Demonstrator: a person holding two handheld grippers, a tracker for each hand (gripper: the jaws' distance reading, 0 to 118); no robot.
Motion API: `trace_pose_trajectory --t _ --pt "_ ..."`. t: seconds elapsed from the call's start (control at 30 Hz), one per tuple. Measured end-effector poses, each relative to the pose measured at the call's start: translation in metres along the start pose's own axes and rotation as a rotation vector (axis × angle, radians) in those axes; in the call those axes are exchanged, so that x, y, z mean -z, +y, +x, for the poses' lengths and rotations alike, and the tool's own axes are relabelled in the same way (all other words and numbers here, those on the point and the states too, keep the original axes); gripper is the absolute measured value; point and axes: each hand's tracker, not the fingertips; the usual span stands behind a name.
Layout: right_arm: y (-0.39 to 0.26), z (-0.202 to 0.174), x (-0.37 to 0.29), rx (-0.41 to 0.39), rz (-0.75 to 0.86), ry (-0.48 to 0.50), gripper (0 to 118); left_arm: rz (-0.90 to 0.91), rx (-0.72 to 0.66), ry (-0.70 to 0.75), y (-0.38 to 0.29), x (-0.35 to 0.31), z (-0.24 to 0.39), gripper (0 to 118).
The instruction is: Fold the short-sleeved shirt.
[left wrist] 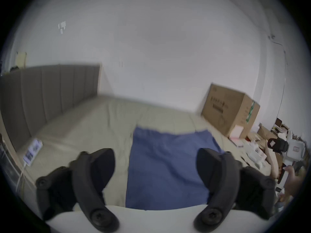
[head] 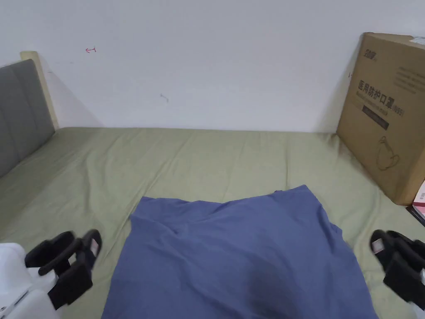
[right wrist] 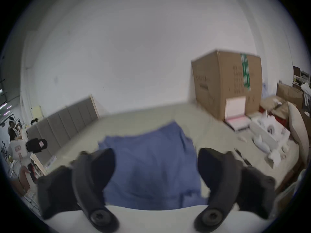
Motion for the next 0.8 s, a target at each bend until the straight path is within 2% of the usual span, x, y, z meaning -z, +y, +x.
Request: trace_pose_trajectory --t 0.03,0.07,0.1,0.13,0.17,0.27,0.3,0.37,0.43,0.47,0.5,0.53,0.57,0.6,0.63,0.8 --pt "0.001 -0.002 0.002 0.005 0.003 -0.011 68 -0.013 0.004 0.008 0.002 0.003 0.005 80" --pt "0.003 0.0 0.003 0.035 0.009 0.012 33 -0.029 0.02 0.025 0.005 0.002 0.007 54" --pt "0.005 0.003 0.005 0.069 -0.005 0.053 2 -0.037 0.023 0.014 0.009 0.005 0.004 5" --pt "0.007 0.004 0.01 0.083 -0.018 0.048 2 -0.089 0.024 -0.014 0.013 0.009 0.002 0" --pt "0.008 0.005 0.011 0.087 -0.022 0.036 2 -0.142 0.044 0.023 0.015 0.013 0.001 0" --pt "0.006 0.012 0.014 0.111 -0.069 0.041 2 -0.509 0.028 0.078 0.015 0.052 -0.017 0" --pt "0.004 0.014 0.015 0.109 -0.09 0.039 2 -0.676 -0.019 0.092 0.006 0.068 -0.029 0" --pt "-0.001 0.018 0.016 0.103 -0.126 0.042 2 -0.89 -0.19 0.064 -0.022 0.089 -0.056 0" --pt "-0.005 0.018 0.016 0.093 -0.156 0.042 2 -0.933 -0.302 0.026 -0.051 0.096 -0.077 0" --pt "-0.008 0.019 0.017 0.089 -0.171 0.04 2 -0.953 -0.296 0.061 -0.064 0.1 -0.082 6" --pt "-0.01 0.02 0.017 0.087 -0.185 0.04 2 -0.999 -0.257 0.114 -0.081 0.103 -0.084 36" --pt "-0.012 0.022 0.018 0.086 -0.196 0.04 2 -1.031 -0.218 0.129 -0.092 0.106 -0.085 78" --pt "-0.014 0.023 0.019 0.084 -0.207 0.038 2 -1.014 -0.167 0.127 -0.099 0.108 -0.087 112" --pt "-0.015 0.024 0.02 0.085 -0.217 0.037 2 -1.047 -0.15 0.148 -0.108 0.116 -0.088 118" --pt "-0.016 0.025 0.02 0.086 -0.227 0.034 2 -1.081 -0.135 0.177 -0.12 0.117 -0.087 115" --pt "-0.022 0.027 0.025 0.096 -0.276 0.014 2 -1.123 -0.148 0.19 -0.166 0.135 -0.095 115"
